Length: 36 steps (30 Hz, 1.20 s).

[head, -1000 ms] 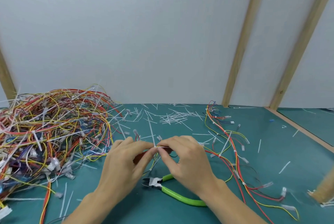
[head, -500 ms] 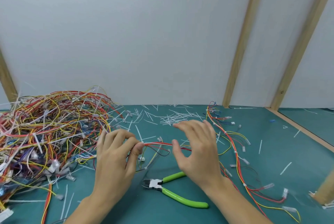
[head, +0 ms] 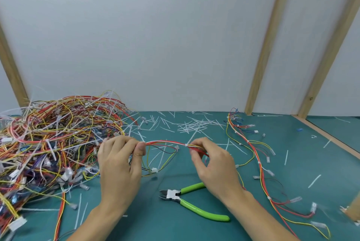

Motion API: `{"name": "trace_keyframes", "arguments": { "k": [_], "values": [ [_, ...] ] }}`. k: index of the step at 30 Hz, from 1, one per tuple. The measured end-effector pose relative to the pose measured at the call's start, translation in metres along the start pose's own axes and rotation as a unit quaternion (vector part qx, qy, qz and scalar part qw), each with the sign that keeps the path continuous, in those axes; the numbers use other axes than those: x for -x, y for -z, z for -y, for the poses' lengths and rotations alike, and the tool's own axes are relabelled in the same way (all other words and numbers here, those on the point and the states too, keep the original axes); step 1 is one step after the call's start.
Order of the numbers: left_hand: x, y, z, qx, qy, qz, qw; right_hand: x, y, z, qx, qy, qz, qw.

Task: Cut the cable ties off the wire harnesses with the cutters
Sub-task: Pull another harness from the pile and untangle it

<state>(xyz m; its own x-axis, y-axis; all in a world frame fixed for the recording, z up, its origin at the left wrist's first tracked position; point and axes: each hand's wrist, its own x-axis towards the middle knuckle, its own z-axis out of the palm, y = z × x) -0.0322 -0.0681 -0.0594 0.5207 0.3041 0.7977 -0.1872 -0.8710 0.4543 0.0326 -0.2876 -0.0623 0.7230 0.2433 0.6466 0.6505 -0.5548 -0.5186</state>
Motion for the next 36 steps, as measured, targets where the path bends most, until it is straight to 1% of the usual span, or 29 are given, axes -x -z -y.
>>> {"name": "trace_keyframes", "arguments": {
  "k": [3, 8, 10, 12, 14, 18, 20, 21, 23, 25, 27, 30, 34, 36],
  "values": [
    [-0.002, 0.002, 0.004, -0.031, 0.009, 0.0, 0.999, -0.001, 0.002, 0.002, -0.02, 0.001, -0.016, 1.0],
    [-0.002, 0.002, 0.011, -0.112, 0.018, 0.038, 0.993, -0.001, -0.002, 0.0, 0.014, 0.009, -0.01, 1.0],
    [-0.002, 0.001, 0.011, -0.123, 0.02, 0.055, 0.991, -0.004, -0.003, -0.003, 0.023, 0.004, -0.007, 1.0],
    [-0.003, 0.001, 0.01, -0.12, 0.014, 0.051, 0.991, -0.006, -0.003, -0.005, 0.02, -0.021, -0.005, 1.0],
    [-0.004, 0.002, 0.009, -0.105, -0.019, 0.03, 0.994, -0.007, -0.003, -0.006, 0.015, -0.048, -0.003, 0.999],
    [-0.005, 0.004, 0.0, -0.071, -0.127, -0.009, 0.989, -0.005, -0.004, -0.005, -0.003, -0.105, -0.008, 0.994],
    [-0.005, 0.006, -0.005, -0.038, -0.165, -0.027, 0.985, -0.007, -0.004, -0.005, -0.03, -0.139, -0.014, 0.99],
    [-0.004, 0.008, -0.006, -0.011, -0.178, -0.023, 0.984, -0.008, -0.004, -0.004, -0.039, -0.15, -0.025, 0.988],
    [-0.001, 0.01, -0.012, 0.048, -0.177, 0.026, 0.983, -0.01, -0.004, -0.003, -0.04, -0.165, -0.05, 0.984],
    [0.003, 0.01, -0.017, 0.048, -0.147, 0.104, 0.983, -0.01, -0.005, -0.002, -0.039, -0.179, -0.06, 0.981],
    [0.006, 0.006, -0.019, -0.013, -0.118, 0.159, 0.98, -0.009, -0.007, -0.001, -0.041, -0.183, -0.059, 0.98],
    [0.009, -0.003, -0.012, -0.107, -0.087, 0.18, 0.974, -0.007, -0.01, 0.001, -0.048, -0.18, -0.056, 0.981],
    [0.011, -0.012, -0.002, -0.204, -0.084, 0.266, 0.938, -0.005, -0.009, 0.004, -0.07, -0.164, -0.074, 0.981],
    [0.013, -0.014, 0.002, -0.242, -0.087, 0.287, 0.923, -0.004, -0.008, 0.006, -0.099, -0.16, -0.084, 0.979]
  ]
}}
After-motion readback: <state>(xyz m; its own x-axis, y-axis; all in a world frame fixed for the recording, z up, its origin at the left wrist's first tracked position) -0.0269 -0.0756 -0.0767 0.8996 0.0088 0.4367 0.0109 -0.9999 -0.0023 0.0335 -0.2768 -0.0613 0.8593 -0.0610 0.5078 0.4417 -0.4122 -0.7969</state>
